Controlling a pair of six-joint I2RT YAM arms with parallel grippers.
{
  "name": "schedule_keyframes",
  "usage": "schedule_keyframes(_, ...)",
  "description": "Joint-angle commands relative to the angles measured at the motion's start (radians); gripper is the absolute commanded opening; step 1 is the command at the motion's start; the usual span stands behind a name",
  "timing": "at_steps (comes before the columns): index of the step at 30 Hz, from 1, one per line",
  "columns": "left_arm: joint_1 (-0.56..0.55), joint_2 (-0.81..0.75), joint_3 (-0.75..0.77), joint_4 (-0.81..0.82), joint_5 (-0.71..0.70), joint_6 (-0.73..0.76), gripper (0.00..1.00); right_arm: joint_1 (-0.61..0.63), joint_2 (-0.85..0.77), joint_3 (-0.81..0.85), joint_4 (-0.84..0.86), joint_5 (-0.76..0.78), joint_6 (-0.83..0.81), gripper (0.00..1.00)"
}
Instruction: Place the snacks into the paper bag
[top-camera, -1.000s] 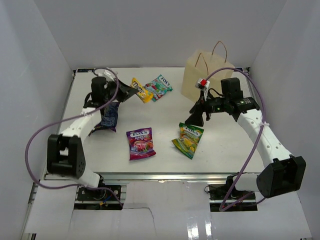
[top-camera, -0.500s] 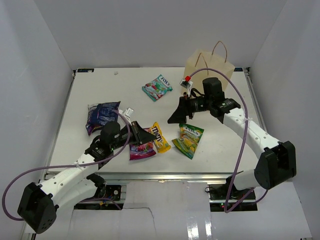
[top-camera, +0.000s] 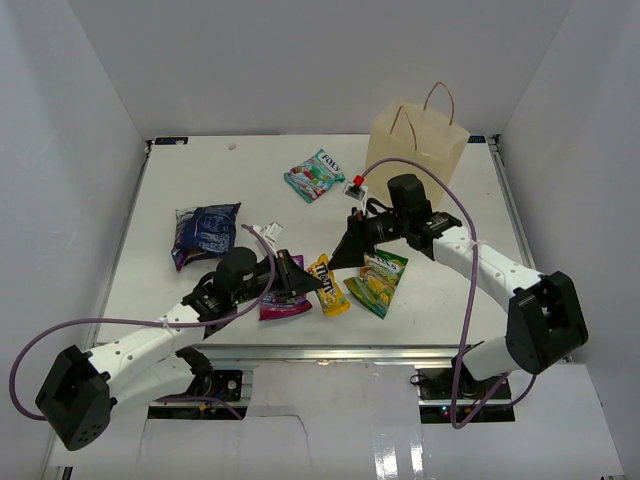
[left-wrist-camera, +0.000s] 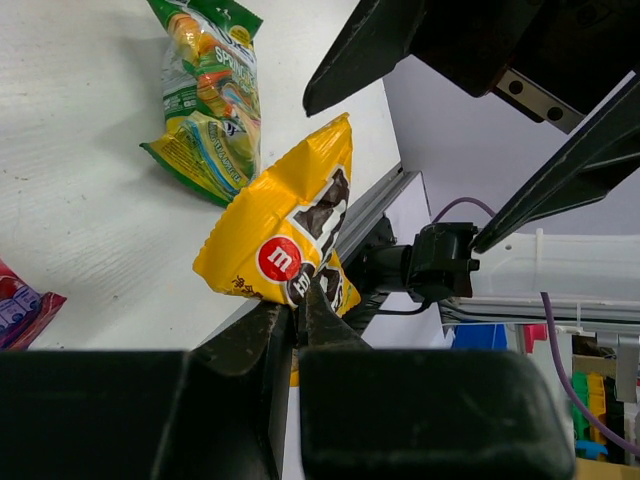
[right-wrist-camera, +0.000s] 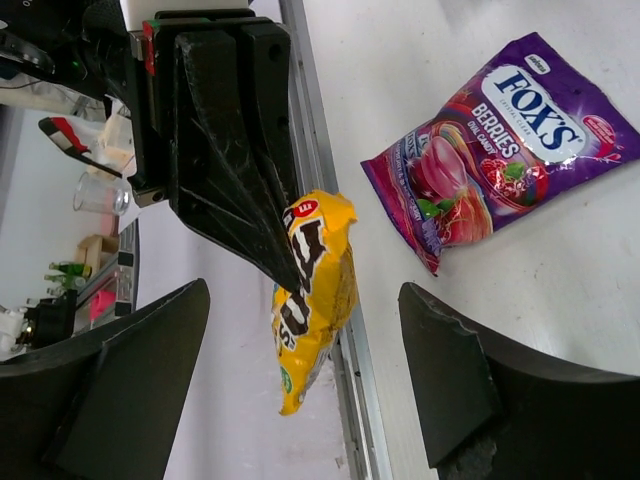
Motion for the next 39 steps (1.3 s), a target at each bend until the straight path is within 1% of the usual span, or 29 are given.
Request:
schedule_keyframes(1,-0.019,0.007,0.032,0.084,0.002,0.004,0.06,0.025,0.010,-0.009,0.072,-0.029,0.001,0.81)
schedule_keyframes(7,-0.035,0.025,0.035,0.110,0.006,-0.001,0.06,0.062,0.036,-0.028,0.098,-0.026,0.024,0.77)
schedule_keyframes(10,-0.041,0.024,0.035,0.115,0.008,-0.002,0.06,0.065,0.042,-0.022,0.099,-0.031,0.027,0.72)
schedule_keyframes(13,-0.045,0.026,0.033,0.118,0.008,-0.007,0.07,0.068,0.046,-0.016,0.102,-0.040,0.030,0.65)
schedule_keyframes(16,-0.052,0.032,0.036,0.122,0.008,-0.010,0.09,0.070,0.046,-0.018,0.111,-0.052,0.033,0.50)
schedule_keyframes(17,-0.055,0.036,0.036,0.122,0.010,-0.010,0.09,0.071,0.042,-0.018,0.115,-0.054,0.032,0.40)
schedule_keyframes(18,-0.055,0.038,0.035,0.124,0.010,-0.010,0.11,0.071,0.039,-0.018,0.115,-0.058,0.027,0.34)
schedule_keyframes(19,-0.056,0.039,0.036,0.124,0.011,-0.008,0.13,0.071,0.034,-0.018,0.113,-0.061,0.026,0.25)
schedule_keyframes(21,-0.056,0.039,0.036,0.122,0.011,-0.008,0.22,0.070,0.030,-0.018,0.113,-0.074,0.023,0.19)
schedule_keyframes(22,-0.058,0.038,0.035,0.122,0.010,-0.008,0.27,0.070,0.024,-0.016,0.110,-0.081,0.010,0.13)
schedule_keyframes(23,-0.058,0.032,0.032,0.122,0.007,-0.007,0.33,0.071,0.019,-0.015,0.099,-0.083,0.001,0.11)
schedule_keyframes(24,-0.058,0.026,0.032,0.121,0.008,-0.004,0.43,0.068,0.013,-0.012,0.093,-0.089,-0.011,0.10)
schedule_keyframes(26,-0.058,0.006,0.026,0.121,0.011,0.013,0.51,0.064,0.004,0.004,0.066,-0.095,-0.060,0.08)
schedule_keyframes(27,-0.058,-0.022,0.026,0.119,0.017,0.021,0.61,0.053,-0.006,0.013,0.031,-0.101,-0.083,0.08)
schedule_keyframes(28,-0.056,-0.039,0.023,0.116,0.025,0.033,0.66,0.047,-0.009,0.040,0.004,-0.101,-0.114,0.08)
schedule_keyframes(30,-0.058,-0.105,0.020,0.092,0.037,0.065,0.69,0.021,-0.015,0.085,-0.083,-0.083,-0.209,0.08)
schedule_keyframes(32,-0.058,-0.155,0.020,0.055,0.034,0.085,0.71,-0.001,-0.016,0.169,-0.146,-0.065,-0.285,0.08)
schedule_keyframes(33,-0.058,-0.206,0.029,-0.015,0.001,0.101,0.71,-0.025,-0.016,0.201,-0.205,-0.043,-0.353,0.08)
schedule_keyframes(34,-0.058,-0.229,0.035,-0.057,-0.015,0.110,0.71,-0.038,-0.016,0.235,-0.229,-0.034,-0.384,0.08)
schedule_keyframes(35,-0.058,-0.253,0.039,-0.094,-0.030,0.116,0.71,-0.054,-0.015,0.307,-0.250,-0.023,-0.408,0.08)
schedule_keyframes(36,-0.058,-0.275,0.047,-0.188,-0.047,0.127,0.71,-0.088,-0.013,0.345,-0.281,-0.003,-0.446,0.08)
schedule_keyframes(37,-0.056,-0.310,0.050,-0.233,-0.088,0.128,0.71,-0.105,-0.010,0.387,-0.292,0.000,-0.462,0.08)
schedule_keyframes(38,-0.058,-0.324,0.052,-0.312,-0.105,0.128,0.71,-0.146,-0.007,0.475,-0.300,0.007,-0.473,0.08)
schedule_keyframes(39,-0.058,-0.336,0.053,-0.347,-0.124,0.128,0.71,-0.169,0.002,0.523,-0.301,0.030,-0.479,0.08)
